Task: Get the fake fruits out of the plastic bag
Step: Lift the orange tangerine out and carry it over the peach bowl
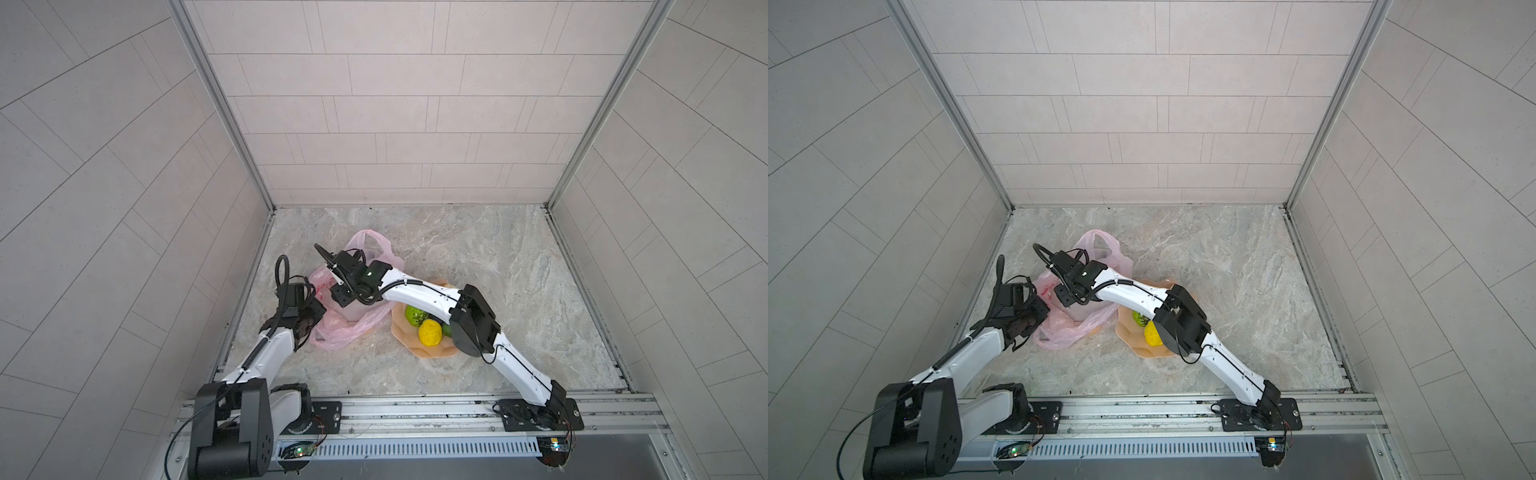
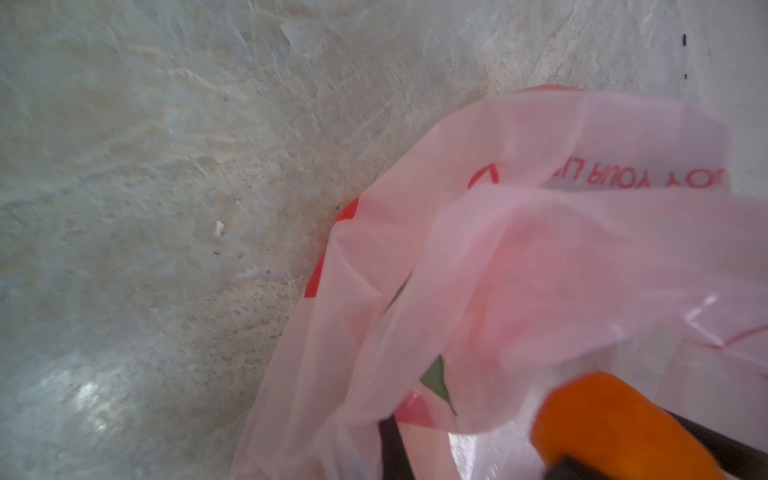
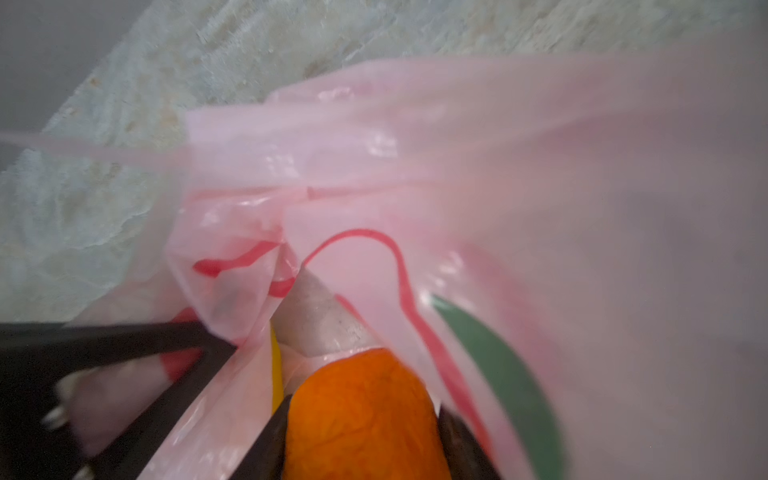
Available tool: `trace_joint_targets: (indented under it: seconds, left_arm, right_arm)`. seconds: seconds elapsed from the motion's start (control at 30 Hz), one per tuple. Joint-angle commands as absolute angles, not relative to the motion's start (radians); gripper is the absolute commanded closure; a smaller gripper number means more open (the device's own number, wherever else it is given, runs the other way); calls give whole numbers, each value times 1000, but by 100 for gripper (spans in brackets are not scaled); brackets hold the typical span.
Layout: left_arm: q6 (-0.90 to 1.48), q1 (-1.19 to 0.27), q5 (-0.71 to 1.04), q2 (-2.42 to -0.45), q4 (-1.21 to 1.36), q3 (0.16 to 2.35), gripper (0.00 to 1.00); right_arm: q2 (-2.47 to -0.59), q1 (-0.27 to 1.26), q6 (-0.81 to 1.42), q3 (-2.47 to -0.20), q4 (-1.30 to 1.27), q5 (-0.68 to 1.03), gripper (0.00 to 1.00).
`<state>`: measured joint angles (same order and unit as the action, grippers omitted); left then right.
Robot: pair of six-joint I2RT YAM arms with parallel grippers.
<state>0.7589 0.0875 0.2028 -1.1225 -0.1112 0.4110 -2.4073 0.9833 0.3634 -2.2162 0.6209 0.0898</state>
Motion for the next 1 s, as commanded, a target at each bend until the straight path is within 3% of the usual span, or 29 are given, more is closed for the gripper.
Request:
trace_joint_targets:
  seconds: [0.0, 0.33, 0.6, 0.97]
  left_arm:
    - [749, 94, 210, -1121, -104, 412, 100]
    - [750, 94, 212, -1117, -116, 417, 100]
    - [751, 94, 215, -1120, -123, 421, 100]
    - [753, 94, 209, -1141, -114, 420, 100]
  right_arm:
    - [-2265, 990, 336, -2122, 574, 81, 53]
    - [-1908, 960, 303, -1775, 613, 44, 52]
    - [-1650, 837, 314, -1478, 661, 7, 51]
    - [-1553, 687, 315, -1287, 637, -3, 51]
